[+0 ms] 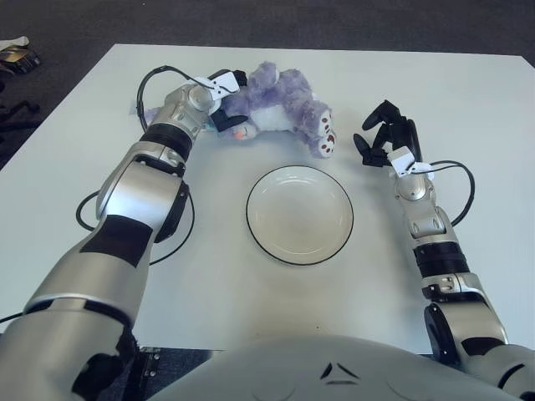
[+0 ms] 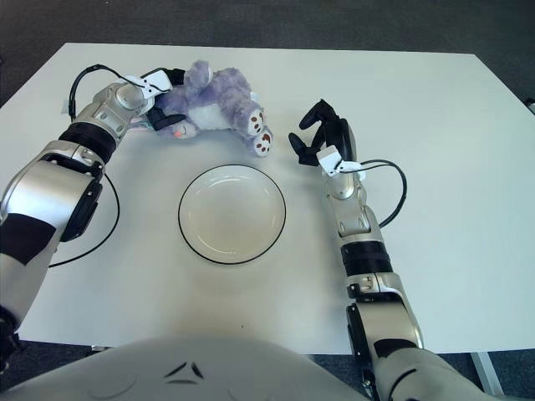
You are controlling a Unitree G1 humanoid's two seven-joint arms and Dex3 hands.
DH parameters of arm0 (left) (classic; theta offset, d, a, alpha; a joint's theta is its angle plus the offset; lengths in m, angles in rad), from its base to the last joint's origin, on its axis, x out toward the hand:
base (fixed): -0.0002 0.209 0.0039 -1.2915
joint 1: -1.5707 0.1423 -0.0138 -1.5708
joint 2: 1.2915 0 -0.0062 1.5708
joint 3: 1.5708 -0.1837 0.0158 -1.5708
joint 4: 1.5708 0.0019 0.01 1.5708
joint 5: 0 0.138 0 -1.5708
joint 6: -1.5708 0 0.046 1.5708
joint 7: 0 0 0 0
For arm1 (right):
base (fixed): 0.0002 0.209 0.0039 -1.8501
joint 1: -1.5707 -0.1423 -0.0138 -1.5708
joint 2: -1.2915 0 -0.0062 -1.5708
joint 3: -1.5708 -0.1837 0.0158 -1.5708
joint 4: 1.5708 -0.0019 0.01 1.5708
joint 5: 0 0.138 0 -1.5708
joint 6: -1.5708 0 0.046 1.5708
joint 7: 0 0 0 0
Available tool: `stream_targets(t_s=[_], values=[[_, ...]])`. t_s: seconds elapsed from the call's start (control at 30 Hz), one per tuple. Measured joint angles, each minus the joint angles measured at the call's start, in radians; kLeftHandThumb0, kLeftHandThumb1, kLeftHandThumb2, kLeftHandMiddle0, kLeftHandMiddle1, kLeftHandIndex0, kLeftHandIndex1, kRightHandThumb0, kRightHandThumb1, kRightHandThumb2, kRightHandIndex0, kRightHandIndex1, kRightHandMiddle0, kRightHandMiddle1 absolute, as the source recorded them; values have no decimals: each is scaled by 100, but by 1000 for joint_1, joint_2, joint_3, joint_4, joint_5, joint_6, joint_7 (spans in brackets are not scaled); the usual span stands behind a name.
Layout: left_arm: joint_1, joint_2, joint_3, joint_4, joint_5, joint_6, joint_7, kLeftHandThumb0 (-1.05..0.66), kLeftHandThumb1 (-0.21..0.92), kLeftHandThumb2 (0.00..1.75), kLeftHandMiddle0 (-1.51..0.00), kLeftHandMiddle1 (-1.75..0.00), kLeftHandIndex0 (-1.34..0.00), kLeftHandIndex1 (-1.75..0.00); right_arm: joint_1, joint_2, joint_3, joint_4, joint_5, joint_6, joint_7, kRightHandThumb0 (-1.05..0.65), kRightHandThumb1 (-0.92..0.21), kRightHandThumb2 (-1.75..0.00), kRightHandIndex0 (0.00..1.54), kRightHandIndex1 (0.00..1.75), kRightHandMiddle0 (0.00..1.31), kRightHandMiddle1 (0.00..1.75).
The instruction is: Put the doll into the plate.
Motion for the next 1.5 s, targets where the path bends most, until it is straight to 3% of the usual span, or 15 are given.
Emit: stream_targets(t_s=[0.3,0.4,0.5,0.63,1.0,1.5], values=[[-14,-4,-10,-20,4,-20,-3,0,4,162,-71,-172,-70,-175,-49,-18,30,25,-82,-20,-64,-1,-73,-73,38,153,22,174],[-20,-9,-16,-20,6,-21,-2,0,5,161,-70,-172,-69,-175,-60,-22,36,27,-103,-26,-83,-21,-84,-55,26,146,27,167],[-26,-17,-18,-20,8,-21,-2,0,7,159,-69,-172,-68,-175,-78,-33,46,43,-127,-43,-110,-40,-49,-87,21,137,8,149],[-32,-26,-17,-21,7,-21,-2,0,8,158,-68,-172,-67,-175,-99,-49,57,58,-145,-62,-116,-46,-36,-100,18,133,2,140],[-37,-50,8,-23,-19,-10,-11,0,9,156,-67,-172,-66,-175,-125,-95,78,88,-176,-79,-115,-61,-36,-92,18,116,0,121],[-58,-65,17,-23,-22,-6,-9,0,9,157,-67,-173,-66,-175,-144,-124,107,100,-223,-78,-110,-65,-35,-88,19,90,0,103]])
